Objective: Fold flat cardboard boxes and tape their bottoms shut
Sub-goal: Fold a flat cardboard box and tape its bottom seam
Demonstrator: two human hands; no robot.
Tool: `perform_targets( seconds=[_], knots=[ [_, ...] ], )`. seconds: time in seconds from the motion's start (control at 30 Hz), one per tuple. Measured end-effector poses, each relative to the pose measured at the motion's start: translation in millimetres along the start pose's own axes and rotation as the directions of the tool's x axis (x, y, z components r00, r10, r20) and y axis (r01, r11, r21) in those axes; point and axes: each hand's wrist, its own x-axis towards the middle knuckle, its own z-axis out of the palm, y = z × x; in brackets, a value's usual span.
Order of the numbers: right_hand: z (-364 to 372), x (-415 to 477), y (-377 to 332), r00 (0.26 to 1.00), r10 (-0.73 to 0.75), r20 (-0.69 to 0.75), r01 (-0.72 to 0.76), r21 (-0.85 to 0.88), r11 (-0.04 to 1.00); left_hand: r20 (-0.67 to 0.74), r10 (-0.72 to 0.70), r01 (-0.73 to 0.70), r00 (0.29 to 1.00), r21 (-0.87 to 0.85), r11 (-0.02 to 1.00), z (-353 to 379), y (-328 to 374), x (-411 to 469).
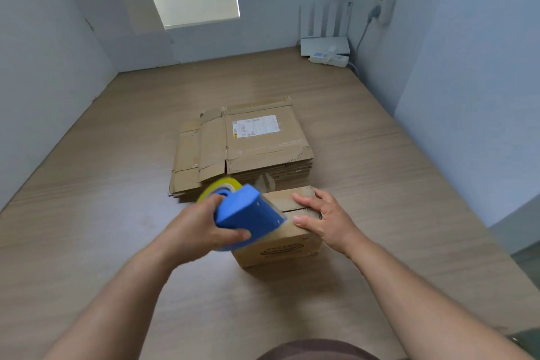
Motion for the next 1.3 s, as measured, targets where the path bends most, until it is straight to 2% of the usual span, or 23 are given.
perform_targets(
  seconds=[0.07,0.13,0.2,0.27,0.3,0.33,0.4,0.5,0.57,0.7,0.87,0.97,1.07,1.2,1.3],
  knots=[
    [0.2,-1.2,-1.4,1.000,0.006,0.004,-0.006,-0.003,1.000,0.054,0.012,-0.017,0.998,0.107,0.994,12.4,1.1,4.1],
    [-0.8,-2.1,-3.9,1.000,0.016,0.003,-0.016,-0.026,1.000,0.062,0.006,-0.012,0.998,0.097,0.995,14.5,-1.8,8.4],
    [-3.2,-2.8,-9.2,1.000,0.000,0.012,0.002,-0.151,0.989,0.092,0.009,-0.017,0.996,0.082,0.996,13.4,-5.4,11.5],
    [-6.2,-3.4,-17.6,0.996,-0.089,-0.026,0.078,-0.295,0.952,0.105,0.018,-0.028,0.994,0.095,0.995,13.0,-7.4,13.7],
    [-7.0,-3.4,-22.6,0.987,-0.152,-0.060,0.126,-0.311,0.942,0.105,0.020,-0.030,0.994,0.093,0.995,13.1,-8.1,14.2],
    [-6.8,-2.9,-28.2,0.977,-0.194,-0.087,0.163,-0.280,0.946,0.109,0.022,-0.032,0.994,0.089,0.996,13.4,-8.7,14.6],
    [-3.7,-1.0,-41.2,0.982,-0.171,-0.076,0.165,-0.083,0.983,0.117,0.027,-0.038,0.993,0.092,0.995,14.0,-9.9,15.3],
    [5.5,4.8,-55.7,0.995,-0.011,0.100,-0.014,0.247,0.969,0.122,0.036,-0.047,0.992,0.089,0.995,12.3,-11.2,15.5],
    [10.1,7.8,-56.4,0.987,-0.001,0.161,-0.047,0.297,0.954,0.132,0.036,-0.047,0.991,0.078,0.996,11.4,-12.5,14.8],
    [11.7,5.6,-49.6,0.997,-0.070,0.018,0.061,0.308,0.949,0.153,0.034,-0.043,0.988,0.052,0.998,8.5,-12.6,13.3],
    [14.6,6.0,-46.3,0.995,-0.067,-0.071,0.090,0.400,0.912,0.184,0.020,-0.032,0.983,0.060,0.998,-8.2,4.4,12.9],
    [17.5,8.2,-43.8,0.993,-0.066,-0.098,0.098,0.381,0.919,0.163,-0.060,0.036,0.985,0.148,0.988,-22.3,19.7,16.0],
    [23.9,10.6,-40.8,0.990,-0.065,-0.127,0.103,0.323,0.941,0.171,-0.203,0.170,0.964,0.189,0.967,-33.5,34.5,18.1],
    [35.8,14.6,-41.4,0.988,-0.040,-0.147,0.081,0.289,0.954,0.218,-0.325,0.295,0.920,0.160,0.942,-44.6,42.3,10.7],
    [26.4,20.3,-41.5,0.984,0.036,-0.177,0.015,0.278,0.960,0.285,-0.415,0.418,0.864,0.054,0.907,-51.9,35.5,-2.6]
  ],
)
